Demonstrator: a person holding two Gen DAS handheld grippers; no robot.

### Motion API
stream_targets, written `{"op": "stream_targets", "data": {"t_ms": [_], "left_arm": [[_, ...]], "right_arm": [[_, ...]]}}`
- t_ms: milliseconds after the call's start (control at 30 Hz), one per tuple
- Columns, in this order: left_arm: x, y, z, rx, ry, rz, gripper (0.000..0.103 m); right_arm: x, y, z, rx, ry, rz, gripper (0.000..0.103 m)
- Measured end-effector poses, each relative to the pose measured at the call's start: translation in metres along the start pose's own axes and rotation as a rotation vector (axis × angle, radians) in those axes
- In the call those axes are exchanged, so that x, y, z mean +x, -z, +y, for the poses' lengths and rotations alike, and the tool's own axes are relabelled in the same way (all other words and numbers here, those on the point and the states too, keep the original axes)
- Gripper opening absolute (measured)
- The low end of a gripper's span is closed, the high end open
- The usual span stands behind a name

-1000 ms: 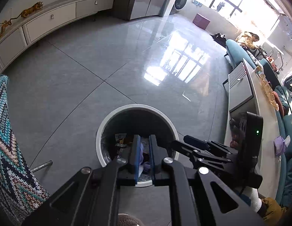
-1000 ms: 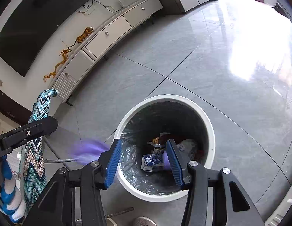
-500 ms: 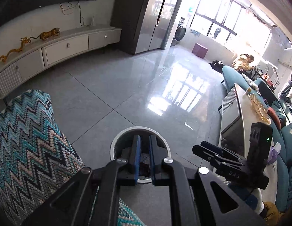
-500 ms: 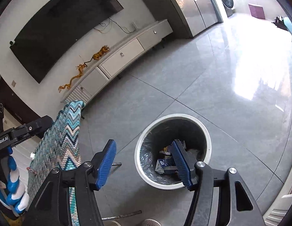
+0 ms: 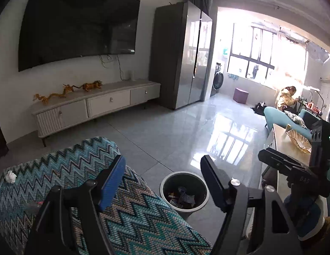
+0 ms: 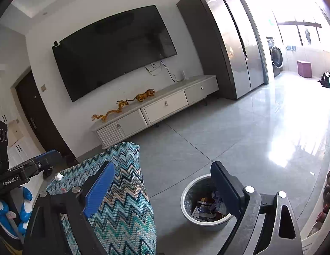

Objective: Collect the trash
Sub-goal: 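Move both open tools back over the blanket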

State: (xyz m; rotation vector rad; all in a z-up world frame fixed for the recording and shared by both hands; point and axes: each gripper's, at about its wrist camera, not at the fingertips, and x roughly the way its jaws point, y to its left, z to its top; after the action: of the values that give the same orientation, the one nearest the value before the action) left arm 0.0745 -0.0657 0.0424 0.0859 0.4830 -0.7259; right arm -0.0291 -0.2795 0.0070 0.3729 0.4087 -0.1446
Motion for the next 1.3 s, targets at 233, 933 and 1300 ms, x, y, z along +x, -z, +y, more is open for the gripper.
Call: {"op": "stream_targets", "data": {"t_ms": [233, 933, 1300], "left_arm": [[-0.1, 0.02, 0.028, 0.003, -0.207, -0.202, 0.071], [-0.191, 0.069, 0.134, -0.158, -0.521, -0.229, 0.077], [-0.144, 0.079, 0.201, -0.24, -0.584, -0.121, 0.077]], "right_arm": [[-0.05, -0.008, 0.06, -0.105, -0.032, -0.099, 0.103], [-0.032, 0.006, 0.174, -0.284, -0.293, -0.131, 0.103], [0.051, 0.019, 0.216, -0.339, -0.372, 0.022, 0.103]]}}
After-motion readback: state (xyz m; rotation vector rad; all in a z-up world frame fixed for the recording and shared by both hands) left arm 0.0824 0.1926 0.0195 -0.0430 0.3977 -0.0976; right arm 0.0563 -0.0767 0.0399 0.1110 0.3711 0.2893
